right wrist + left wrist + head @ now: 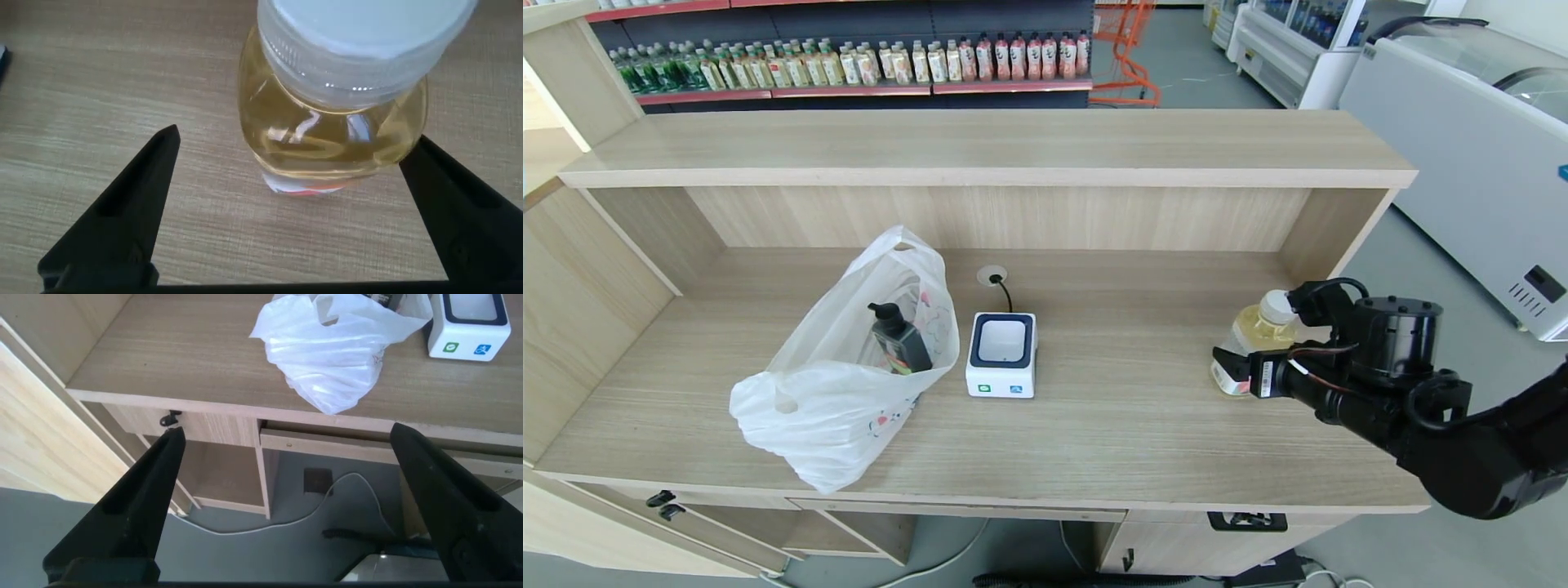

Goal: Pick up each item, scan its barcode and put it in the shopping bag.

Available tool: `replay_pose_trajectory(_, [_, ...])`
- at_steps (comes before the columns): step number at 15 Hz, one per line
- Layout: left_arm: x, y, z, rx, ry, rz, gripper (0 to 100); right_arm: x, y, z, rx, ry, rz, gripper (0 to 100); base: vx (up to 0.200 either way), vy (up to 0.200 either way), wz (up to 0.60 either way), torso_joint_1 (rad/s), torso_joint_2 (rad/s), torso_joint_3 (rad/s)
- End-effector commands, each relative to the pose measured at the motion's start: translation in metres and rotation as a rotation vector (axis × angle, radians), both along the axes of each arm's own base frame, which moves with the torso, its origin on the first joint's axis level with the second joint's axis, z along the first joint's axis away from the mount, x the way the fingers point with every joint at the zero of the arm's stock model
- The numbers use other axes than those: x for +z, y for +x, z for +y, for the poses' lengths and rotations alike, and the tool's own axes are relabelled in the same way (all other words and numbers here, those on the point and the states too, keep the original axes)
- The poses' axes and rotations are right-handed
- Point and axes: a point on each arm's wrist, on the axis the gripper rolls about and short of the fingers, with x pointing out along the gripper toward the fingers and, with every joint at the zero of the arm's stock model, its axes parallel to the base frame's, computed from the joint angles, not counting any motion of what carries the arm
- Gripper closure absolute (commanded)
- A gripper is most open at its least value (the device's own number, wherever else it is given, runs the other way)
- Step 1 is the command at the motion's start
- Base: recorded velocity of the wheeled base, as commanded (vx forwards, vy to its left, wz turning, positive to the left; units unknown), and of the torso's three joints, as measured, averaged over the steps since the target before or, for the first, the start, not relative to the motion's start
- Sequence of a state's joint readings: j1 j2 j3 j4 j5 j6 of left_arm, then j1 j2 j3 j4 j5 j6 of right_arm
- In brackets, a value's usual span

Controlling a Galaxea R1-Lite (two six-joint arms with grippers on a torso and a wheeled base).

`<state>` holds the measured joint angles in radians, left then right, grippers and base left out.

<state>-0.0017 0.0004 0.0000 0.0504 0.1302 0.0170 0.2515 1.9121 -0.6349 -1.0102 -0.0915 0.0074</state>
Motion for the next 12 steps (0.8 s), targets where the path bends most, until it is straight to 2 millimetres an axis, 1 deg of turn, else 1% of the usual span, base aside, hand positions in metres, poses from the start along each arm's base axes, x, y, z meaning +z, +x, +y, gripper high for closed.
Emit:
replay_pose_trajectory(1, [0.000,0.000,0.000,0.000,0.000,0.000,0,-0.008,0.007,0.002,0.005,-0.014,0.015,0,0.000,0.000,0.00,0.000,0.00,0.000])
replay_pose_trajectory(4, [0.000,0.000,0.000,0.000,0.000,0.000,0,-0.015,0.012,0.007,0.024,-0.016,0.018,0,0.000,0.000,0.00,0.000,0.00,0.000])
replay_pose_trajectory(7, [0.000,0.000,0.000,0.000,0.000,0.000,0,-0.020,0.017,0.011,0.113,-0.015,-0.010,0,0.000,0.000,0.00,0.000,0.00,0.000])
replay_pose_trajectory(10, [0.000,0.000,0.000,0.000,0.000,0.000,0,-0.024,0.024,0.012,0.121,-0.027,-0.041,0,0.000,0.000,0.00,0.000,0.00,0.000])
replay_pose_trajectory(11, [0.000,0.000,0.000,0.000,0.000,0.000,0,-0.023,0.027,0.013,0.122,-0.025,-0.055,100,0.000,0.000,0.00,0.000,0.00,0.000])
replay_pose_trajectory(12, [0.000,0.000,0.000,0.000,0.000,0.000,0,-0.019,0.032,0.015,0.124,-0.022,-0.078,100,0.000,0.000,0.00,0.000,0.00,0.000])
